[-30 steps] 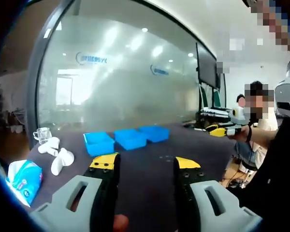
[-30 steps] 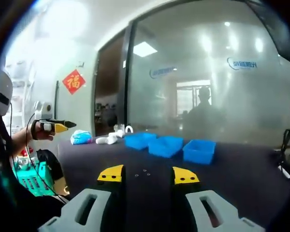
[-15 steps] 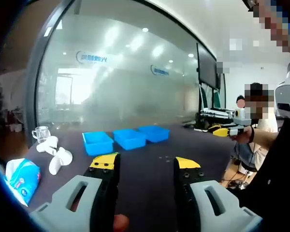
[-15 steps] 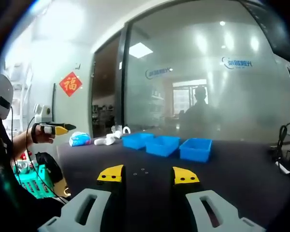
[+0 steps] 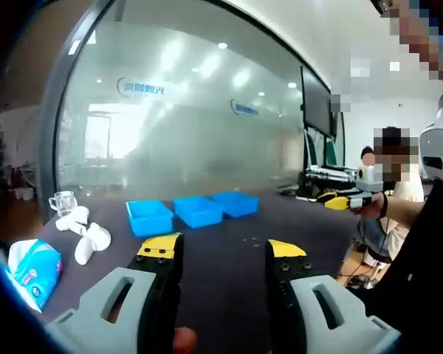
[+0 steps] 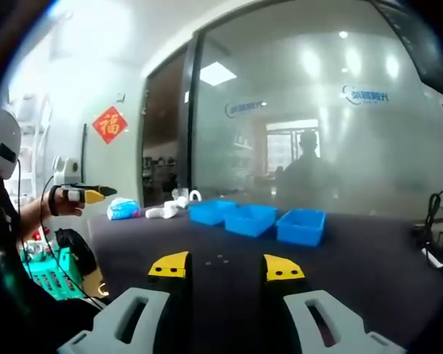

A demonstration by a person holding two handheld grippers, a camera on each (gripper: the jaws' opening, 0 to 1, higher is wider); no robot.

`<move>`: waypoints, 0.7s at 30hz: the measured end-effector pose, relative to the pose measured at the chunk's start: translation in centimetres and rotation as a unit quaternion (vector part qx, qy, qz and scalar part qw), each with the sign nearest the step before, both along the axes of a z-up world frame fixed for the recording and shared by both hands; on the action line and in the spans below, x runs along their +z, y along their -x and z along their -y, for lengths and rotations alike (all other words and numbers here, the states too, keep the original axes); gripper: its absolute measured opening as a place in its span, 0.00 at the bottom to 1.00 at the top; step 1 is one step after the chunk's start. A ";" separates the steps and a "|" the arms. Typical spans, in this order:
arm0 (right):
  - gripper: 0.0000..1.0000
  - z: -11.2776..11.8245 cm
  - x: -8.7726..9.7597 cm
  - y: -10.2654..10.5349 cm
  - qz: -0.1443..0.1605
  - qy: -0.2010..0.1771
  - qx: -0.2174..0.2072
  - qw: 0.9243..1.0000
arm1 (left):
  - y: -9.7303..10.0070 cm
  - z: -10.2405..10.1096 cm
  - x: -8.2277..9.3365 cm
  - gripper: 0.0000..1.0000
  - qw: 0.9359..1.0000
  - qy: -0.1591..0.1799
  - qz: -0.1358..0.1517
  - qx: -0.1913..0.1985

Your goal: Sort the screws, nuts, and washers into the corresponding bins

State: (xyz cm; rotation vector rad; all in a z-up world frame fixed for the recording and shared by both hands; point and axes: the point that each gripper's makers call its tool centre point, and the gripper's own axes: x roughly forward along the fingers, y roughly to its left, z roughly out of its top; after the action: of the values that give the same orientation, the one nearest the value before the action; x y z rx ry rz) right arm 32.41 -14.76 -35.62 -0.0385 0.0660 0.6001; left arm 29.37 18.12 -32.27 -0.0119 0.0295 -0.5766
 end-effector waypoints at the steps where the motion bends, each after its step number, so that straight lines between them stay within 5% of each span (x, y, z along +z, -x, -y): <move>1: 0.33 0.0 0.0 0.0 0.000 0.000 0.001 1.000 | 0.0 0.0 0.0 0.43 1.000 0.000 0.000 0.000; 21: 0.33 -0.4 -0.2 0.4 -0.005 0.009 0.017 1.000 | 0.0 0.4 0.0 0.43 1.000 0.000 0.001 -0.006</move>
State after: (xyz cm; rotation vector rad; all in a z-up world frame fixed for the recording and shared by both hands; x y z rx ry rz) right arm 32.02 -14.33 -35.80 -0.0542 0.0809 0.6338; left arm 29.38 17.75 -32.29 -0.0110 0.0278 -0.5891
